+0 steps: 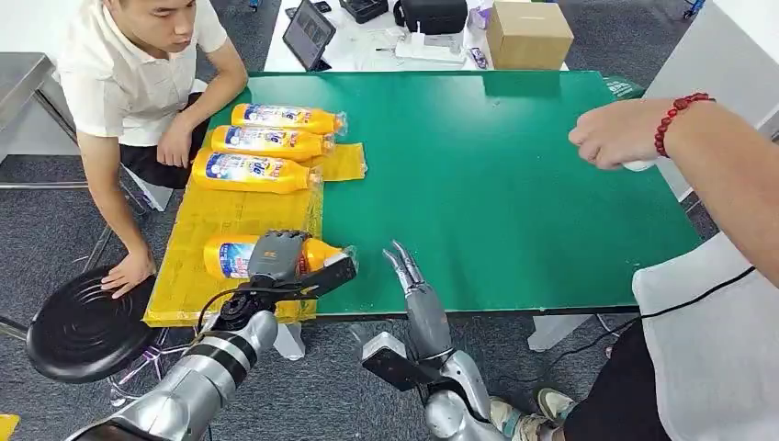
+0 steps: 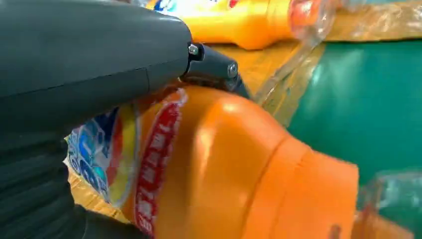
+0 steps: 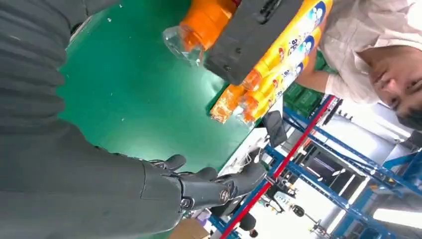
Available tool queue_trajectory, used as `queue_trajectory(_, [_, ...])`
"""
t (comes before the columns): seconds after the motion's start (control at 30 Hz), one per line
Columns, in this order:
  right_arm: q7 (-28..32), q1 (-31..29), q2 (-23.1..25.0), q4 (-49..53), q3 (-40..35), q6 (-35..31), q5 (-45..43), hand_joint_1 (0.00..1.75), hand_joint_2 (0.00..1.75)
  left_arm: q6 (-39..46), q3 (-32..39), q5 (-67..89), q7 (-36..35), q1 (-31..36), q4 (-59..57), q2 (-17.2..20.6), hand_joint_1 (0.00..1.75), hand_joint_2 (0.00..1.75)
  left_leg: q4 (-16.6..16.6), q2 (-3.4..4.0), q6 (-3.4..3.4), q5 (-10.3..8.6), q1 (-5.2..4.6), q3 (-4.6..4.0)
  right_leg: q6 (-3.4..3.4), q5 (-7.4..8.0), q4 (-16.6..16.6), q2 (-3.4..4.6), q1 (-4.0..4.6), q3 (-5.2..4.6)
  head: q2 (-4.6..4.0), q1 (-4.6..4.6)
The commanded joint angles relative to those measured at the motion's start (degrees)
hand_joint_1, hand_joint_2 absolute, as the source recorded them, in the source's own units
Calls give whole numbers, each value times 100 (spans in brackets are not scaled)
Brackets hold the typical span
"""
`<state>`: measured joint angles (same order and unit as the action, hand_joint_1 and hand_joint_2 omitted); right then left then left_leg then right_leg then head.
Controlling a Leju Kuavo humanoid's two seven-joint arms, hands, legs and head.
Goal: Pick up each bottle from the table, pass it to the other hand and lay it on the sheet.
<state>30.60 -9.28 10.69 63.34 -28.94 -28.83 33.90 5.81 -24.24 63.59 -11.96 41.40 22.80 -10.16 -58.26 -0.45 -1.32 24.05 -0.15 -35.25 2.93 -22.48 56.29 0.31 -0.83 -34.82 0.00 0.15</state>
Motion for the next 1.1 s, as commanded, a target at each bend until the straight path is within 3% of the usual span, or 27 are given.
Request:
queue_trajectory(0.03, [75,-355,3,-782,-103,-92,-101,0,175,-80,801,-452,200,-175,-697,-22,0,175,11,21,5,6,-1,27,-7,-1,-8,18,-1,20,0,-2])
queue_trajectory(0.3, [179,-411,9,-982,-225,-281,-171,0,175,302,1259,-1094,913,-30,-531,-186,0,175,14,22,9,5,3,42,-12,1,-13,17,4,36,0,-2])
queue_trajectory(0.43, [147,-293,-43,-912,-188,-407,-124,0,175,884,1123,-1148,1463,-69,-156,-297,0,175,6,-3,4,2,2,27,-7,-3,-7,-3,2,30,0,-2])
queue_trajectory(0.57, [150,-206,-77,-861,-168,-382,-78,0,175,887,1047,-1487,1823,-195,354,-437,0,175,3,-12,3,2,2,12,-5,-6,-4,-11,2,19,0,-2])
queue_trajectory(0.87, [169,-199,-60,-874,-157,-406,-50,0,175,894,893,-1779,1964,-247,514,-418,0,175,2,-2,7,6,3,-10,-9,-7,-4,-2,4,-4,0,-2])
queue_trajectory(1.1, [207,75,-166,-607,-90,-582,-48,0,175,857,26,-3009,2342,-1305,2476,-221,0,175,4,-6,6,10,4,-8,-9,-12,-9,-9,5,-4,0,-2])
